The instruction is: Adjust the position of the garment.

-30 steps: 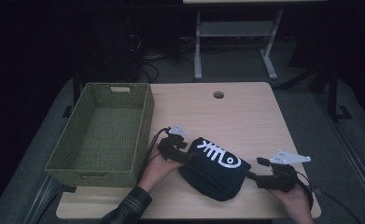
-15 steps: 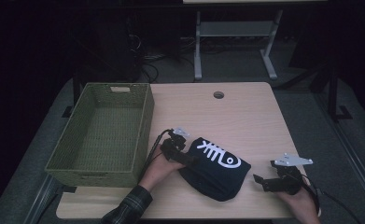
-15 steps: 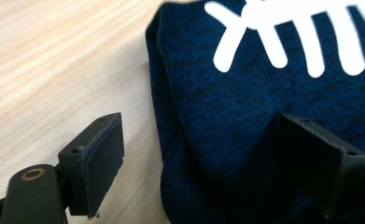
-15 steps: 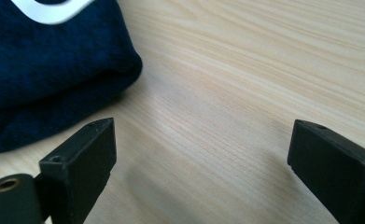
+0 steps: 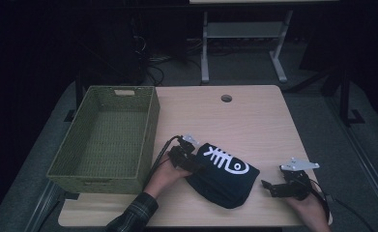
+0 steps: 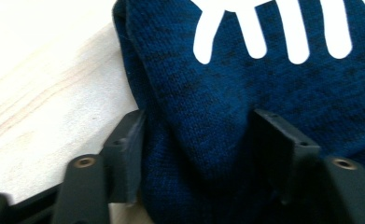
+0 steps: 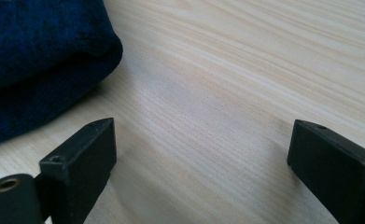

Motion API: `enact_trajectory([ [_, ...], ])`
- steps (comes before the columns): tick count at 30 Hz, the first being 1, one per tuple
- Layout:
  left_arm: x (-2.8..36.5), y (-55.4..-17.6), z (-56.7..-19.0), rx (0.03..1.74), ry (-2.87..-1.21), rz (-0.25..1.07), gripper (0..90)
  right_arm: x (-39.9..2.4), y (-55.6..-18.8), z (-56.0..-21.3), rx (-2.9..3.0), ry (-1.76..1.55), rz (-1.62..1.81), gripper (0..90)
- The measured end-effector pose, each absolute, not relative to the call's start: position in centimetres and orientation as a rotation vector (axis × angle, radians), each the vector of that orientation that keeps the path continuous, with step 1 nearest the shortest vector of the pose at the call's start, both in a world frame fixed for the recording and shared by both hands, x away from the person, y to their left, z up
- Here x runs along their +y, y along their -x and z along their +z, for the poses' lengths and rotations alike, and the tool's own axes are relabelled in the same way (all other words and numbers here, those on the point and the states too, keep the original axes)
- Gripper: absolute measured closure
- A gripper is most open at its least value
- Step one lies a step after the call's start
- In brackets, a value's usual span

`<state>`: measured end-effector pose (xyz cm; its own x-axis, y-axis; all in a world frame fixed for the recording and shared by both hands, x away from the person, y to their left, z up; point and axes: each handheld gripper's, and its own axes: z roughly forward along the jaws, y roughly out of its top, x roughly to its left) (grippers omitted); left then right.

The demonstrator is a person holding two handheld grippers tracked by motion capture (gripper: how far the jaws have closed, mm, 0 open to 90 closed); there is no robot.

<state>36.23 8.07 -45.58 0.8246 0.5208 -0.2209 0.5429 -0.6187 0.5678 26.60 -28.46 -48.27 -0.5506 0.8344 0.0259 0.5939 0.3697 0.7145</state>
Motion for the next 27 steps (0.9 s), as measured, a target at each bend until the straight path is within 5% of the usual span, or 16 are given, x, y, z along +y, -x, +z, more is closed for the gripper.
enact_trajectory([
  [7,8.1,-36.5,-45.7,0.784,-2.332,-0.139,61.1,-28.5,-26.6,-48.3,2.294,-1.251,0.985,7.7],
  [14,8.0,-36.5,-45.6,0.800,-2.317,-0.152,71.4,-28.5,-26.6,-48.3,2.295,-1.252,0.985,7.7],
  [27,7.6,-35.7,-42.3,0.823,-2.321,-0.130,74.1,-28.4,-26.6,-48.3,2.295,-1.259,0.984,7.7],
])
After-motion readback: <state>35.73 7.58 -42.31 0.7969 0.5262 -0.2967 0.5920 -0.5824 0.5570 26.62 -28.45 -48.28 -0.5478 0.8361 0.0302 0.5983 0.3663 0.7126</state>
